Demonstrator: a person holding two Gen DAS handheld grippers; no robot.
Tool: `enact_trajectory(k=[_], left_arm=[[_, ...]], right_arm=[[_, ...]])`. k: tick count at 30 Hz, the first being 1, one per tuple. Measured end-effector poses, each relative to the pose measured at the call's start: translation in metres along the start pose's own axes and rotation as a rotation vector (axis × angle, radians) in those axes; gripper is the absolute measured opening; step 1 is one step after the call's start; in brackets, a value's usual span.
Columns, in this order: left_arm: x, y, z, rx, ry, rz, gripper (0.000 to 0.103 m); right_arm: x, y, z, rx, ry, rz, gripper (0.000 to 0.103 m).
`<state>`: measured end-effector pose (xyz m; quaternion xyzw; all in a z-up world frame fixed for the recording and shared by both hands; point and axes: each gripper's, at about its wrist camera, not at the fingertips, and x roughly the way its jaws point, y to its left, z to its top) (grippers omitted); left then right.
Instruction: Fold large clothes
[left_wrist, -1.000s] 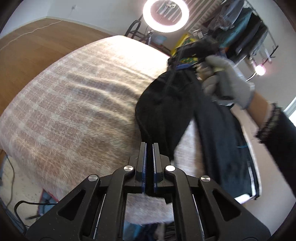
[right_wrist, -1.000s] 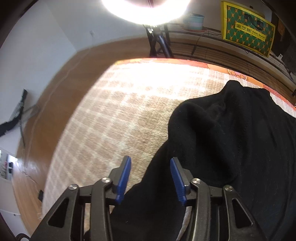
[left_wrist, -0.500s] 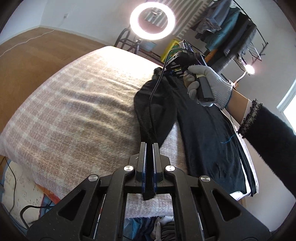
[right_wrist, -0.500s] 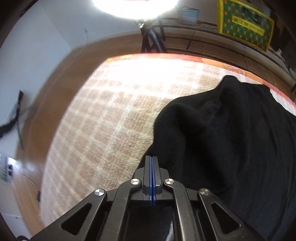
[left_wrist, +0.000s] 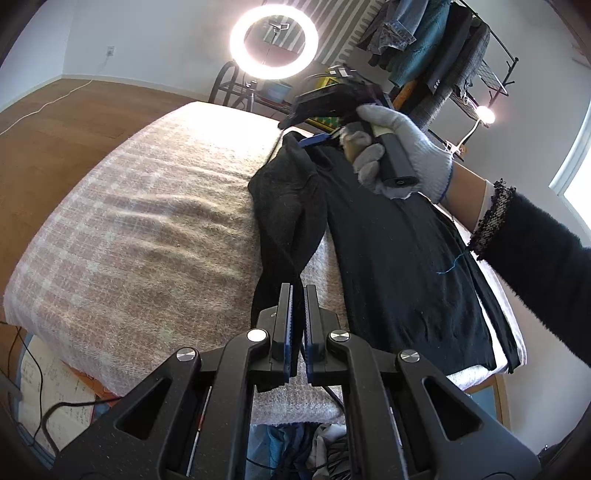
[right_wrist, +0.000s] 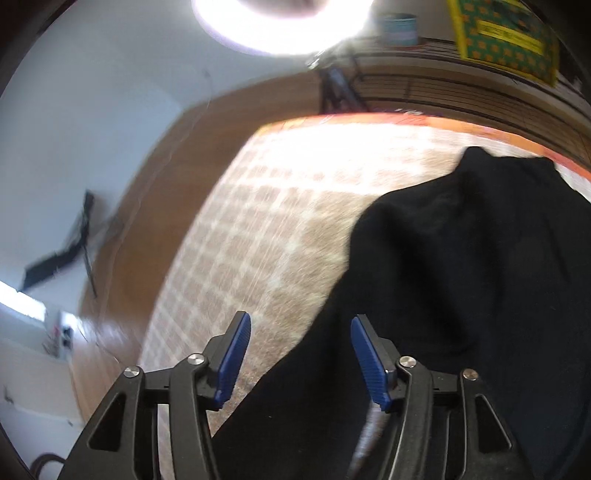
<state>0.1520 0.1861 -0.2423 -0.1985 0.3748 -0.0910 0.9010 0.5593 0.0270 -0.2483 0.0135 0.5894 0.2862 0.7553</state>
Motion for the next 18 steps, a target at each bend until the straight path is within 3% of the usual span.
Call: enact_trajectory(k=[1, 6, 8, 10, 18], left_arm=[[0.000, 0.001, 0.000, -0.002, -0.001, 0.003, 0.003], [-0.002, 0.006, 0.000, -0.004, 0.002, 0.013, 0.003], [-0.002, 0.006, -0.001, 0.002, 0.006, 0.017, 0.003], [-0.001, 0.005, -0.001, 0.006, 0.009, 0.017, 0.003], [-0.006, -0.005, -0.003, 0.054, 0.005, 0.021, 0.003]], right_arm=[[0.008, 0.006, 0.000, -0.009, 0.023, -0.013, 0.045], [0.035, 0.012, -0.004, -0.007, 0.079, -0.114, 0.033], [0.037, 0.011, -0.004, -0.029, 0.079, -0.150, 0.022], [0.037, 0.010, -0.005, -0.062, 0.072, -0.182, 0.000], [0.002, -0.013, -0.002, -0.012, -0.021, -0.067, 0.000]])
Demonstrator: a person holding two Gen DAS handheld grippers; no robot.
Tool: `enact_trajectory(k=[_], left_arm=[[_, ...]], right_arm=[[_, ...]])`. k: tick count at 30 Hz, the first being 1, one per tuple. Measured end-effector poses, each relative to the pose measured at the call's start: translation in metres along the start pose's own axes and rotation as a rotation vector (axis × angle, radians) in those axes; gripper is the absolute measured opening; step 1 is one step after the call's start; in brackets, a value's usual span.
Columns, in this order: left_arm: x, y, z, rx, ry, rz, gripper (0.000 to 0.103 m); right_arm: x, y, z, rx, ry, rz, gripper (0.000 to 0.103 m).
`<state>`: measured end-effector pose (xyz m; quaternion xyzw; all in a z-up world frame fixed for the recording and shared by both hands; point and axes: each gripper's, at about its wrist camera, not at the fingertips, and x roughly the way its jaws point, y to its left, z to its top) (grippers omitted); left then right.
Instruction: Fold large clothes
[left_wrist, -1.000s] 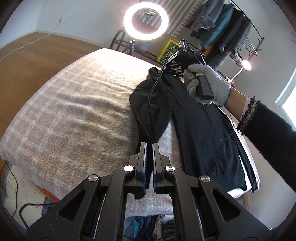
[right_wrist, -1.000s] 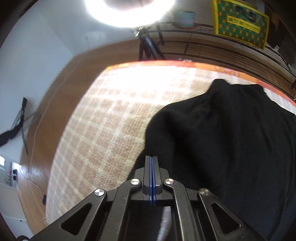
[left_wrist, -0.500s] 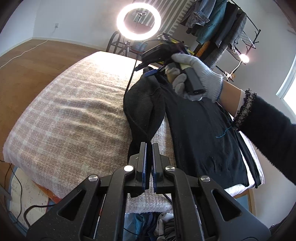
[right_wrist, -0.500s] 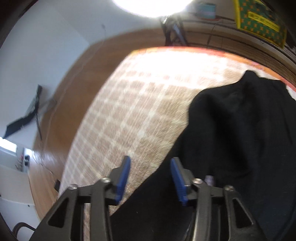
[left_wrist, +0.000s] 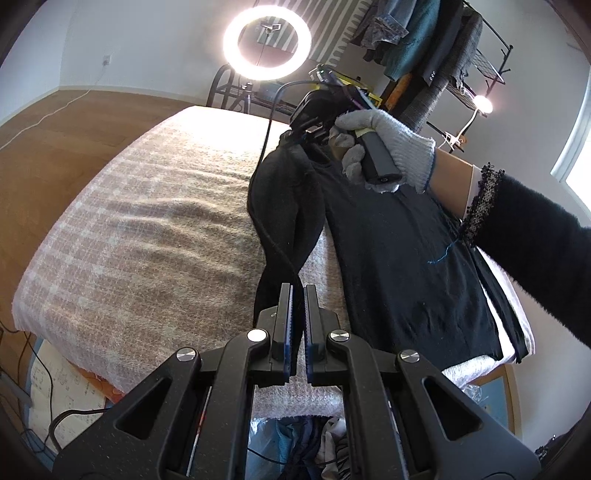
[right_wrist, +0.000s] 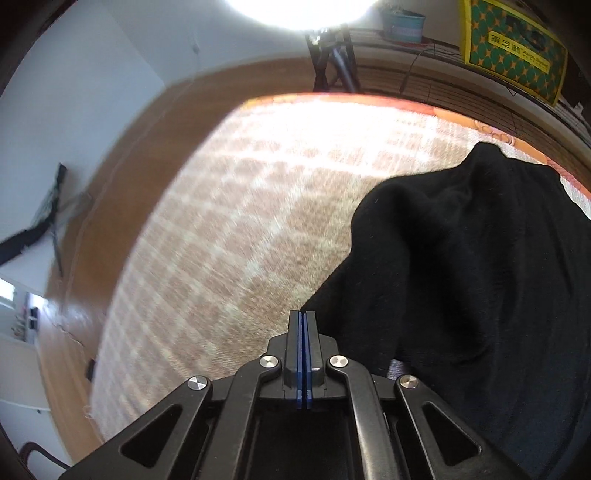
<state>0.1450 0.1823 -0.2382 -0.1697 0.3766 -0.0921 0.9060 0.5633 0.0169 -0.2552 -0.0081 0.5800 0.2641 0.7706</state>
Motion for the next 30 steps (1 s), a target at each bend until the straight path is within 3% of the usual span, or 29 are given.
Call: enact_trajectory(k=[7, 13, 20, 22, 23, 24, 25, 26, 30], left_arm=[[-0.002, -0.014, 0.001, 0.040, 0.006, -0.019, 0.003], [-0.003, -0.058, -0.001, 0.137, 0.013, -0.067, 0.003], [0.029, -0.107, -0.015, 0.232, 0.114, -0.136, 0.003], [0.039, -0.116, -0.020, 0.248, 0.155, -0.152, 0.003], [0.042, -0.121, -0.022, 0.261, 0.166, -0.146, 0.003], [0.044, -0.125, -0.023, 0.272, 0.183, -0.152, 0.003], [0.044, -0.129, -0.024, 0.281, 0.198, -0.156, 0.003], [0.042, -0.133, -0.025, 0.294, 0.205, -0.155, 0.003], [0.024, -0.140, -0.020, 0.314, 0.181, -0.146, 0.003]], right_arm=[[-0.049, -0.040, -0.004, 0.049, -0.071, 0.116, 0.000], [-0.086, -0.085, -0.021, 0.081, -0.145, 0.182, 0.000], [-0.073, -0.157, -0.060, 0.169, -0.131, 0.140, 0.000], [-0.068, -0.170, -0.070, 0.176, -0.129, 0.071, 0.004], [-0.067, -0.175, -0.073, 0.189, -0.126, 0.081, 0.006], [-0.068, -0.181, -0.076, 0.202, -0.137, 0.092, 0.014], [-0.072, -0.184, -0.079, 0.208, -0.156, 0.094, 0.030], [-0.078, -0.186, -0.082, 0.210, -0.179, 0.091, 0.034], [-0.116, -0.183, -0.095, 0.182, -0.272, 0.141, 0.034]])
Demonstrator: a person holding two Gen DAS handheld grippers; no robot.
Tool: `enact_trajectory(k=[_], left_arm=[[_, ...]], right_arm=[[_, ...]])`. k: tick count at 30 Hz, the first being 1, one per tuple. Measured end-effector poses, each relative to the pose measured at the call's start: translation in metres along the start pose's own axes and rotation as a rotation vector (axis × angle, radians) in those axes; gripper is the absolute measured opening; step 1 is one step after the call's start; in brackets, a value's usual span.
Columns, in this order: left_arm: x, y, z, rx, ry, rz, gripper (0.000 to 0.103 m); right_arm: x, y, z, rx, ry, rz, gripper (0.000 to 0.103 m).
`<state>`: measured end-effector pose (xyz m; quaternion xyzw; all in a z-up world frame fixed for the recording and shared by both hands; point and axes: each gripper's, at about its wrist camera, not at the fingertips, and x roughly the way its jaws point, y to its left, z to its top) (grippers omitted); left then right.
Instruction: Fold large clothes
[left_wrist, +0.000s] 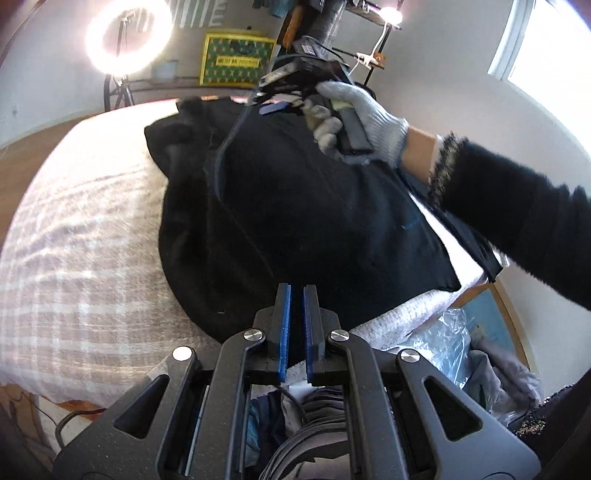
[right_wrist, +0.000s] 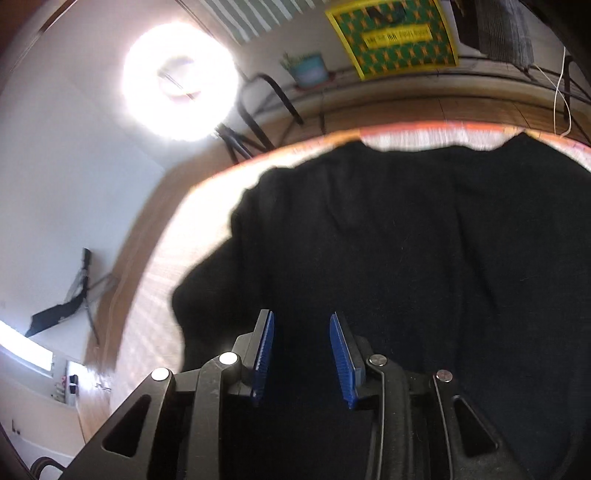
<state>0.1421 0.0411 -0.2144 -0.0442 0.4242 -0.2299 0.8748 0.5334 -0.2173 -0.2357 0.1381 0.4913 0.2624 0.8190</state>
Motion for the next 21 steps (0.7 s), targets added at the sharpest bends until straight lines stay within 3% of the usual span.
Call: enact_trajectory(k=[8, 12, 17, 21], left_arm=[[-0.069, 0.004, 0.009, 0.003, -0.113, 0.086, 0.007], [-0.112, 0.011, 0.023, -0.003, -0.207, 0.161, 0.007], [-0.141, 0.023, 0.041, -0.036, -0.280, 0.199, 0.007], [-0.123, 0.036, 0.041, -0.104, -0.255, 0.173, 0.007]], right_arm=[[-0.135, 0.026, -0.025, -0.088, -0.235, 0.154, 0.039], [-0.194, 0.035, -0.046, -0.089, -0.315, 0.234, 0.042], [-0.237, 0.044, -0.080, -0.114, -0.342, 0.280, 0.046], [-0.248, 0.051, -0.119, -0.130, -0.289, 0.282, 0.046]])
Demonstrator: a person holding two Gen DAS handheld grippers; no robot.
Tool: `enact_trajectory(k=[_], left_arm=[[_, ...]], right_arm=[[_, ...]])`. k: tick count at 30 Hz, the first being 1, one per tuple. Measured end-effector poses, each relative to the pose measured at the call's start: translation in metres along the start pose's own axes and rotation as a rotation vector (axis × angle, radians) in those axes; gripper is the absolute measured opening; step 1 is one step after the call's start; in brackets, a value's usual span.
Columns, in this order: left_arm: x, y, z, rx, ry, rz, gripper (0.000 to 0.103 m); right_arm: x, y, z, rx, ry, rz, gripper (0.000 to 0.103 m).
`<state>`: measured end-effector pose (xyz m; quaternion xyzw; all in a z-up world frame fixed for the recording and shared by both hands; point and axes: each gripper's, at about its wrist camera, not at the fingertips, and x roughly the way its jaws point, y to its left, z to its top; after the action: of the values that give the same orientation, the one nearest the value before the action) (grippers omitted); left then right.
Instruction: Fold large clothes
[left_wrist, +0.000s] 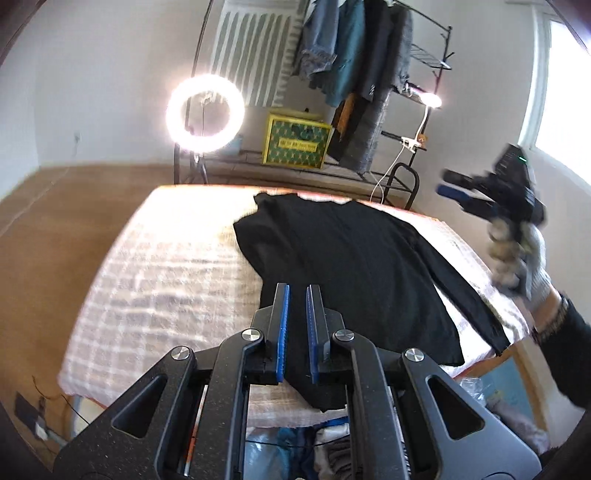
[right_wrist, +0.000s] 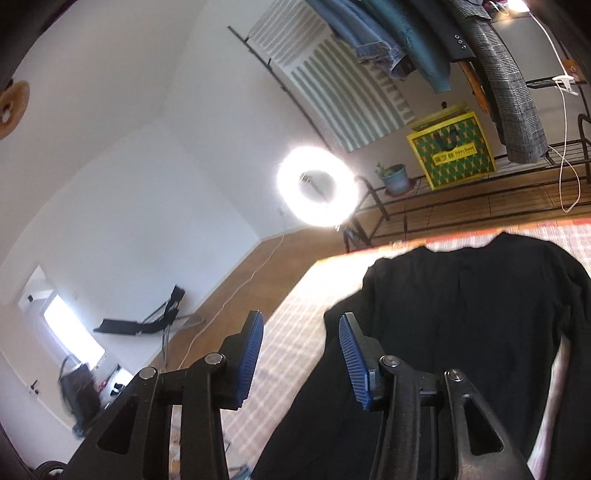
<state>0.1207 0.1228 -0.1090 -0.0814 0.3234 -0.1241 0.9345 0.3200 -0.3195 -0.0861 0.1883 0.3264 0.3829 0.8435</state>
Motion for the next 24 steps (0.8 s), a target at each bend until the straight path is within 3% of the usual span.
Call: enact_trajectory(k=[6, 11, 16, 24], left_arm=[[0.050, 0.018, -0.045, -0.127, 0.121, -0.034, 0.007], [0.086, 0.034, -0.079, -0.199, 0.211, 0.000, 0.007], [0.097, 0.039, -0.085, -0.223, 0.238, 0.005, 0.007], [0.099, 0.047, -0.087, -0.274, 0.236, -0.012, 0.007]], right_arm=[[0.020, 0.009, -0.086, 0.012, 0.191, -0.029, 0.046], [0.067, -0.001, -0.148, 0.105, 0.330, -0.030, 0.046], [0.114, 0.000, -0.186, 0.125, 0.431, -0.016, 0.047], [0.150, 0.003, -0.208, 0.148, 0.540, -0.046, 0.046]])
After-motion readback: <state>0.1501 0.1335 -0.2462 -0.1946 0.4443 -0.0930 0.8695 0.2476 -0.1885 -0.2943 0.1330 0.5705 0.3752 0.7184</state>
